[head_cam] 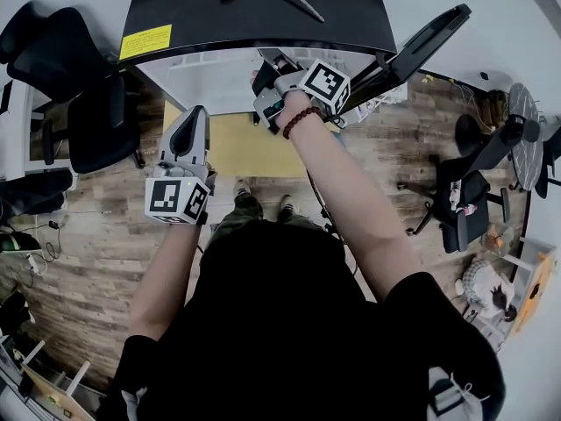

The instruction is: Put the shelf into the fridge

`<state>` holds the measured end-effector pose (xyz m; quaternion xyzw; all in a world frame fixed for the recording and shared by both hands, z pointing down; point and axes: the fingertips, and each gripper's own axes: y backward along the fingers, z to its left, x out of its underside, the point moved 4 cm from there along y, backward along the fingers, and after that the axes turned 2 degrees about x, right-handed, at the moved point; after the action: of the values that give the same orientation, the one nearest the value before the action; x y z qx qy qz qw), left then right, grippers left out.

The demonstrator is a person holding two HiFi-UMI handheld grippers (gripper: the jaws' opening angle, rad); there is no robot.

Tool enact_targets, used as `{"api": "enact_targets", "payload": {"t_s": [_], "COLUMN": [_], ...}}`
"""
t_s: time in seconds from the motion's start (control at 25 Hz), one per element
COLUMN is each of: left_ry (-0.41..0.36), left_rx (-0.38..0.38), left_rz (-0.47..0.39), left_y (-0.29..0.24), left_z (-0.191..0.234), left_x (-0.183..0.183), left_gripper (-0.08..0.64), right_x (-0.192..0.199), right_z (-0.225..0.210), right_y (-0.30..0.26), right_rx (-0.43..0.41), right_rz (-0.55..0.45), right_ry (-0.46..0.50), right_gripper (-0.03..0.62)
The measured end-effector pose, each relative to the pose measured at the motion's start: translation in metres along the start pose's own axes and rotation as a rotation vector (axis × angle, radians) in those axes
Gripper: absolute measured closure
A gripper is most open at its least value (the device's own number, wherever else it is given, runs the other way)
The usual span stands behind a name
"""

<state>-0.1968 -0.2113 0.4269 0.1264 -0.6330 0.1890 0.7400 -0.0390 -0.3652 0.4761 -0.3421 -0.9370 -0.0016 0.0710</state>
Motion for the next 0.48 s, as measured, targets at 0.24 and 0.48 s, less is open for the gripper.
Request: {"api": "enact_targets", "payload": {"t_s": [0.24,0.48], "left_ry": [0.006,0.014], "left_rx": [-0.005,0.009], "left_rz": [-0.007,-0.006], "left_y": [-0.0012,-0.0047], "left_z": [0.0032,-0.0005], "left_x": [-0.0013,0.0028], "left_gripper": [0.541,0.541], "right_x": [-0.0002,-0.0006], "right_z": [-0.0016,-0.0035], "right_y": [-0.0006,-0.0051], "right_rx": [-0.01,-0.01], "right_rz": [-0.013,-0.014], "right_ry": [-0.067,-0.093], "right_gripper": [0.543,0.548]}}
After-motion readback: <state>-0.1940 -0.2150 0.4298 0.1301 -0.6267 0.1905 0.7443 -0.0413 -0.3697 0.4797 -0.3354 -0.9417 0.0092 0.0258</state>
